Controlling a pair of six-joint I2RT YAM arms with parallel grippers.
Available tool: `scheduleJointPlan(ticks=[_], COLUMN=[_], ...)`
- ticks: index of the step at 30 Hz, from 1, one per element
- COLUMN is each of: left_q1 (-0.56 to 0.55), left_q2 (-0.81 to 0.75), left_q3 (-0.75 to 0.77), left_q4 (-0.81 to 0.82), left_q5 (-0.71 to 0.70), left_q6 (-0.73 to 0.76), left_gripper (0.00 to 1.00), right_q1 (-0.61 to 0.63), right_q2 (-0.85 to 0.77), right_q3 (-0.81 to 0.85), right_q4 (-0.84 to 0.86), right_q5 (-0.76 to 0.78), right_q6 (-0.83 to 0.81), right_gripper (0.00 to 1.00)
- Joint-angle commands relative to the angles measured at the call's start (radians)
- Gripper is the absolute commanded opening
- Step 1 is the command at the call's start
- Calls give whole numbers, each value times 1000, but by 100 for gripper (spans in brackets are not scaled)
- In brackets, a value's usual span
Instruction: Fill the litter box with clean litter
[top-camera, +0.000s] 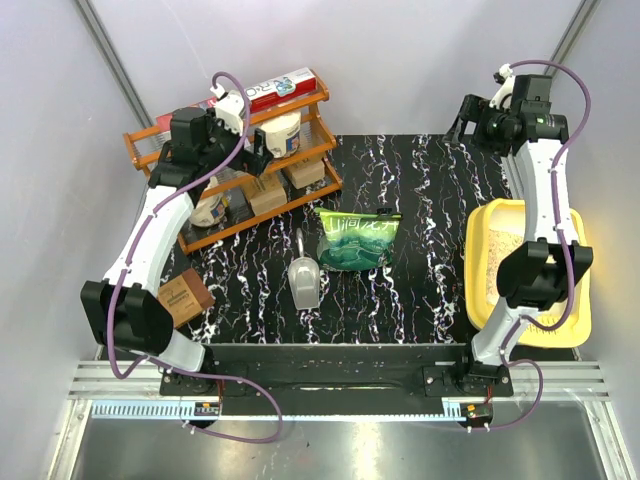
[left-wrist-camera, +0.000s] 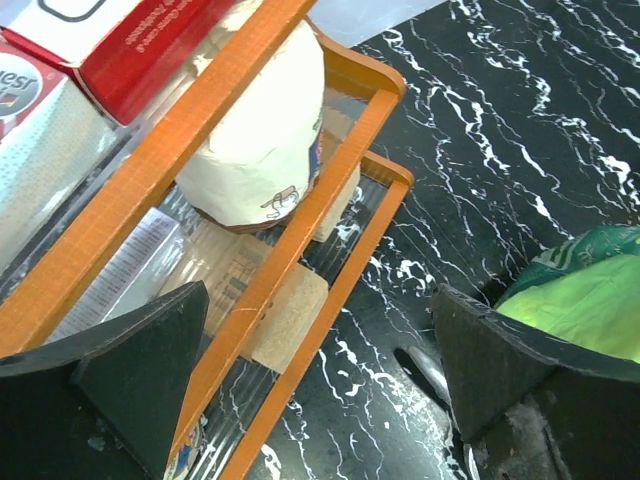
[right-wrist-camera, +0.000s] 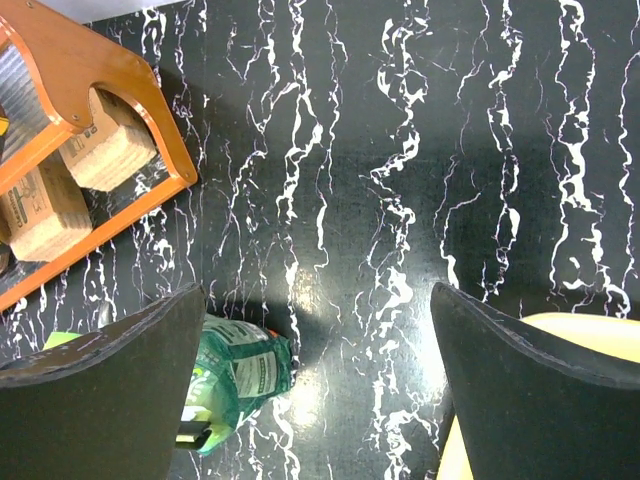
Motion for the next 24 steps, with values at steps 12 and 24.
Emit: scheduleJointPlan(ticks=[12, 24], left_q1=[-166, -388], left_q2=[-121, 6], left_q3=[-55, -46], left_q4=[-291, -236], left_q5=[441, 312], left_q6=[321, 492], left_gripper=[96, 92], right_q1=[2, 4], right_q2=[-198, -326], right_q3=[-70, -297], right_q4=[-19, 8], right_q5=[-404, -613], right_q6=[-340, -298], right_gripper=[100, 100])
